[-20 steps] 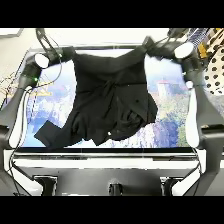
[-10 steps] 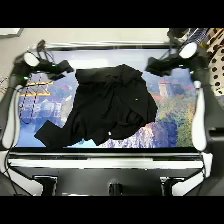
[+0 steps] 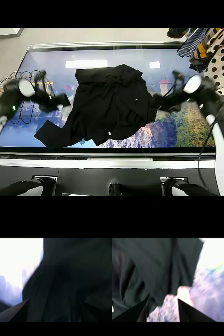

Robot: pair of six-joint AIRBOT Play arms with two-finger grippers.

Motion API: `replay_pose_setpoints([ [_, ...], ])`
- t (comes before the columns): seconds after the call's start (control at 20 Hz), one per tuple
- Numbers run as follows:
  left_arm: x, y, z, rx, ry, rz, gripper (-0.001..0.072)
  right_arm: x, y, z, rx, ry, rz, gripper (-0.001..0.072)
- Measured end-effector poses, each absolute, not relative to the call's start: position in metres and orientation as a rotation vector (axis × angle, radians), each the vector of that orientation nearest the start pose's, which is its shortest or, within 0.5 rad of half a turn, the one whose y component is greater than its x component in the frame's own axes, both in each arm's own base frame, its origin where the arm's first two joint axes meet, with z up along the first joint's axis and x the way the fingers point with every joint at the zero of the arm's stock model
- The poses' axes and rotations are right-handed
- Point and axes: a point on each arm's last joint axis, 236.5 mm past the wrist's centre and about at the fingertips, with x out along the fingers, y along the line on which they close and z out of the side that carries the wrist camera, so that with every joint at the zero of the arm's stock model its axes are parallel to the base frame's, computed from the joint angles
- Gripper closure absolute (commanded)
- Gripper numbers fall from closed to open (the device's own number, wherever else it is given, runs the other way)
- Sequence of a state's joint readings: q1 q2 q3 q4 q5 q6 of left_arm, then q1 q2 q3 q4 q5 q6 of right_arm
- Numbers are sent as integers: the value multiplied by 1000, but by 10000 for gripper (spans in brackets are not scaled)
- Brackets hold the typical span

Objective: Fold the clothes and pants, and hang the long-sleeved shirts on hangers.

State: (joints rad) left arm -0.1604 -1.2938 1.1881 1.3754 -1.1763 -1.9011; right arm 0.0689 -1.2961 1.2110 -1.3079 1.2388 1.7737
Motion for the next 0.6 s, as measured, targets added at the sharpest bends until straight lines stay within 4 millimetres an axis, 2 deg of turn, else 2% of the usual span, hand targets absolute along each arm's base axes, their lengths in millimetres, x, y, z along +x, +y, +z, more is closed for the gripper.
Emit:
replay_pose_setpoints([
  [0.1, 335, -120, -7, -341, 1386, -42, 22, 359, 99, -2, 341, 1363, 64, 289],
  [0.2, 306, -136, -23, -301, 1432, -69, 22, 354, 110, -21, 334, 1371, 50, 289],
  [0.3, 287, -153, -31, -264, 1455, -108, 22, 353, 116, -38, 332, 1379, 33, 300],
  [0.35, 280, -161, -34, -242, 1463, -127, 22, 354, 118, -44, 334, 1379, 28, 420],
  [0.4, 273, -169, -36, -220, 1468, -151, 23, 355, 120, -51, 335, 1381, 23, 581],
  [0.45, 266, -177, -38, -201, 1474, -175, 22, 357, 120, -56, 335, 1381, 17, 692],
  [0.6, 252, -195, -46, -147, 1495, -219, 22, 360, 117, -60, 330, 1366, -8, 689],
])
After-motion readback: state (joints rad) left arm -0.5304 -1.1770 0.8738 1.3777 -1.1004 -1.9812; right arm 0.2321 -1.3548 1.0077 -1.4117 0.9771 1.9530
